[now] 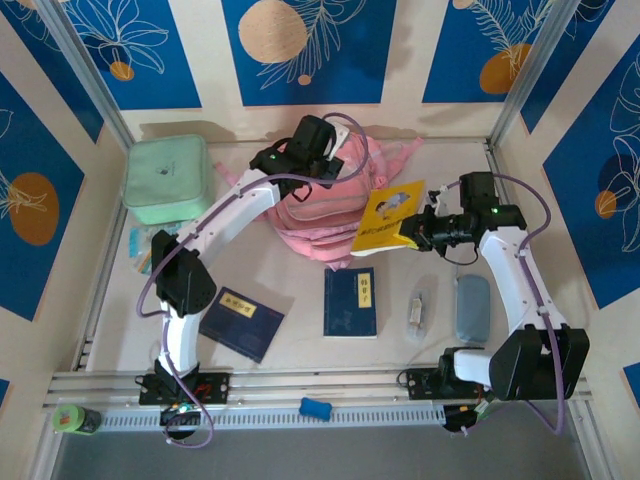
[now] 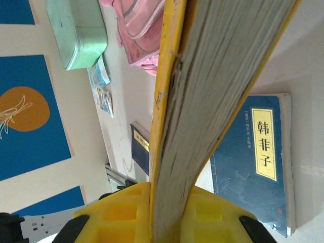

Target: Pack the student bag

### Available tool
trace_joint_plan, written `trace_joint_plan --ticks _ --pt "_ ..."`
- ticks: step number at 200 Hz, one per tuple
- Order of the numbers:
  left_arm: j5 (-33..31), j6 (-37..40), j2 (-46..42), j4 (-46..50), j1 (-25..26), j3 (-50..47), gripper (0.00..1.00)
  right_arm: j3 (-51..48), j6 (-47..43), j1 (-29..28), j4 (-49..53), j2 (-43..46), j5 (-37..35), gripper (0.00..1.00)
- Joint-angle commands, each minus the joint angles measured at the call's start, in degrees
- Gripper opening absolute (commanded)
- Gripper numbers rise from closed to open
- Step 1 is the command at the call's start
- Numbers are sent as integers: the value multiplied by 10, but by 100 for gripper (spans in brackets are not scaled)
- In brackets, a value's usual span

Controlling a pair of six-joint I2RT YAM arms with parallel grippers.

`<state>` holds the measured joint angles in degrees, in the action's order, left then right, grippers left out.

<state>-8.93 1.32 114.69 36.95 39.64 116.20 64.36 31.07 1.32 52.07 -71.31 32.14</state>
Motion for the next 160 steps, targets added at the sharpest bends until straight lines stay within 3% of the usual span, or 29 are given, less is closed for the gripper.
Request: trace_joint_plan --ticks 1,29,60,133,145,160 --pt "144 57 1 43 0 -46 11 0 -10 31 -16 21 18 0" --pt "238 95 -4 58 8 -94 33 -5 -9 51 -14 27 5 0" --pt "264 124 12 69 23 -119 44 -11 -10 74 -17 29 11 0" --pt "221 128 100 63 24 -68 47 -26 -7 82 -30 29 21 0" --pt "207 132 109 64 24 -58 45 -26 -7 82 -31 28 22 0" --pt "181 129 116 58 24 -51 34 -27 -7 82 -35 27 26 0"
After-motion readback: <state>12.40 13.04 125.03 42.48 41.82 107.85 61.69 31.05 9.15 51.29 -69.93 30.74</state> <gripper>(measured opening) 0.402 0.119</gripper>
